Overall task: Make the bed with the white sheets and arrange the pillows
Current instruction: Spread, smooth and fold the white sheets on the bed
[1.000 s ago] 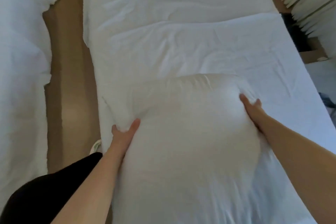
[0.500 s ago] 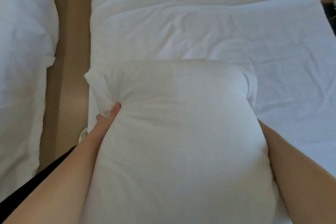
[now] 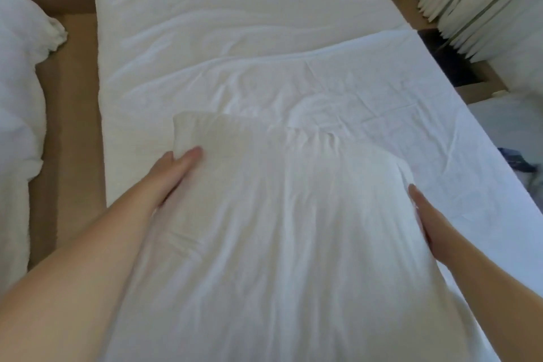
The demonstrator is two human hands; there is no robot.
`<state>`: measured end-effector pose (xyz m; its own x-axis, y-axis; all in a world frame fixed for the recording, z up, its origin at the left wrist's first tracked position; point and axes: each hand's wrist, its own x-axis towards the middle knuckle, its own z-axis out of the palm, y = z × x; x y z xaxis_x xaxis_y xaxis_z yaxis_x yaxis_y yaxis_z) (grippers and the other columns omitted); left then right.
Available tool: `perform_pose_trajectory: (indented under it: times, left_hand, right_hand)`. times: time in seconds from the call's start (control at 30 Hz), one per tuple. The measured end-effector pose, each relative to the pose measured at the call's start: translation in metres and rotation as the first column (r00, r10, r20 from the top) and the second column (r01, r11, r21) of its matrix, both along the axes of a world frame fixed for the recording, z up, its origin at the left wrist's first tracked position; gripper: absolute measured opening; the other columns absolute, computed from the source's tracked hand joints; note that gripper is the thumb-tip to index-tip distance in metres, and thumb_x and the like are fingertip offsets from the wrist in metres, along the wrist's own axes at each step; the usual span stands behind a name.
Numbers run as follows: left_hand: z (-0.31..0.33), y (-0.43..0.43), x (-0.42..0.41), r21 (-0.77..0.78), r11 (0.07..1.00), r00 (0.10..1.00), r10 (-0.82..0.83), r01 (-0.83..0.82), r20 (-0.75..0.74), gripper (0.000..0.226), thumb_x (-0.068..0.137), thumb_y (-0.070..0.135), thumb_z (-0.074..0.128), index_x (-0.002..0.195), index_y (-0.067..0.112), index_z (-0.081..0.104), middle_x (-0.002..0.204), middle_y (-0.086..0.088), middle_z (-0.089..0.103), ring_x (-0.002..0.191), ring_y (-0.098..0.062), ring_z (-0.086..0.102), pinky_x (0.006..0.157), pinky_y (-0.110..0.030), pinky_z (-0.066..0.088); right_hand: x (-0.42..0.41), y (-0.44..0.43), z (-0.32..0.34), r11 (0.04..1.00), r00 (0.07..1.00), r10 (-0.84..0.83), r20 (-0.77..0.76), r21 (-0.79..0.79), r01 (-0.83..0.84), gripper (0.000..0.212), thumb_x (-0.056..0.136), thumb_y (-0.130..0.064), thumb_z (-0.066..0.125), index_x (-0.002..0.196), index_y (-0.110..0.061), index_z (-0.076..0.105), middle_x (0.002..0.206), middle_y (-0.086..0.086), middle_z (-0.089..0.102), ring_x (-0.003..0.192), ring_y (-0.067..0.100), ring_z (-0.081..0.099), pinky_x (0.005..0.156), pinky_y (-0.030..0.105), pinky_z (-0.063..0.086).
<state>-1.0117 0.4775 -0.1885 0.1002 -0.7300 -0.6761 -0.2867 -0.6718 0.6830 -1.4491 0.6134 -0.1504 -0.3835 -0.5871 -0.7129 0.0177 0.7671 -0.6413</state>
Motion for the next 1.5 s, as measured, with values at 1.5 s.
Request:
perform_pose_trajectory:
  times: [1.5]
  left_hand:
    - [0.093,0.029,0.03,-0.05,0.996,0.959,0.086,-0.076,0.27,0.054,0.088,0.064,0.051,0.108,0.015,0.063,0.112,-0.011,0.063,0.101,-0.03,0.06,0.096,-0.04,0.046]
  right_hand:
    - [-0.011,0.007,0.039,0.994,0.908,-0.011,-0.42,0.093,0.055,0.065,0.096,-0.064,0.035,0.082,-0.004,0.059,0.084,0.016,0.059,0.087,0.032,0.058,0.081,0.036,0.042]
